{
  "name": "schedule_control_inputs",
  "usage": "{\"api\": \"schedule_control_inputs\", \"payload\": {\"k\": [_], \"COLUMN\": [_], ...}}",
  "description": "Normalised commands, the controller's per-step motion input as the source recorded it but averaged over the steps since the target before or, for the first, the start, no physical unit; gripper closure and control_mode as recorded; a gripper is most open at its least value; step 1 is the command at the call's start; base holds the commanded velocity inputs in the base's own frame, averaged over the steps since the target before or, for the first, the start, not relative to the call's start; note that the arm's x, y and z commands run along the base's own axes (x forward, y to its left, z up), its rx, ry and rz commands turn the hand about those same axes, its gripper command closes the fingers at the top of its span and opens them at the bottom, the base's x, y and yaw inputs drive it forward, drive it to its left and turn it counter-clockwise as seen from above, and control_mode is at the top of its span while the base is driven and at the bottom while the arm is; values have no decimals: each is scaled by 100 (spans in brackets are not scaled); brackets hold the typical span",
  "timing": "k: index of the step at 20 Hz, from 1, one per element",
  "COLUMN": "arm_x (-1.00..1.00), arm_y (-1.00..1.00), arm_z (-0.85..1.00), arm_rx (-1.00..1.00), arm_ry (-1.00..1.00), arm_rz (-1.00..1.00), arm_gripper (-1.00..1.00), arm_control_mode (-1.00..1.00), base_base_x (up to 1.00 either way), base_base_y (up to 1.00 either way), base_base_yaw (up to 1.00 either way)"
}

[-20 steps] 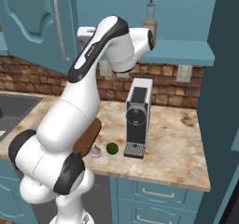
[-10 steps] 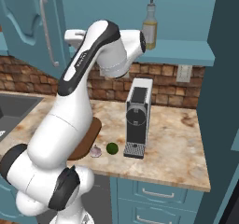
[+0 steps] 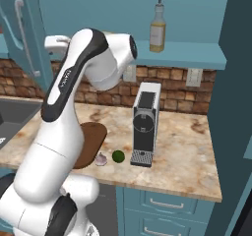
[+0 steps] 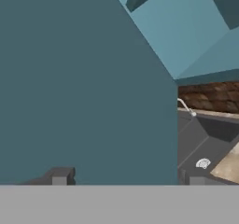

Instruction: Open the cabinet. Place the bowl and condiment on the counter. Then place the lime and garlic on the cutting board.

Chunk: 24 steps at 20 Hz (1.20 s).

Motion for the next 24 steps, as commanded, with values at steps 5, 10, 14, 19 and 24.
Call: {"api": "schedule_control_inputs", "payload": {"k": [5, 10, 14, 19, 24], "arm_x": [-71, -59, -52, -35, -26], "arm_y": [59, 67, 68, 70, 69], "arm_z": [0, 0, 0, 0, 0], "arm_rx": [0, 0, 0, 0, 0], "arm_ry": [0, 0, 0, 2, 6], "arm_rz": [1, 2, 2, 1, 2], "arm_gripper": [-100, -100, -100, -100, -100], "arm_control_mode": [-100, -100, -100, -100, -100], "base_base_x": [0, 0, 0, 0, 0], "base_base_y": [0, 0, 0, 0, 0], "base_base_yaw": [0, 0, 0, 0, 0]}}
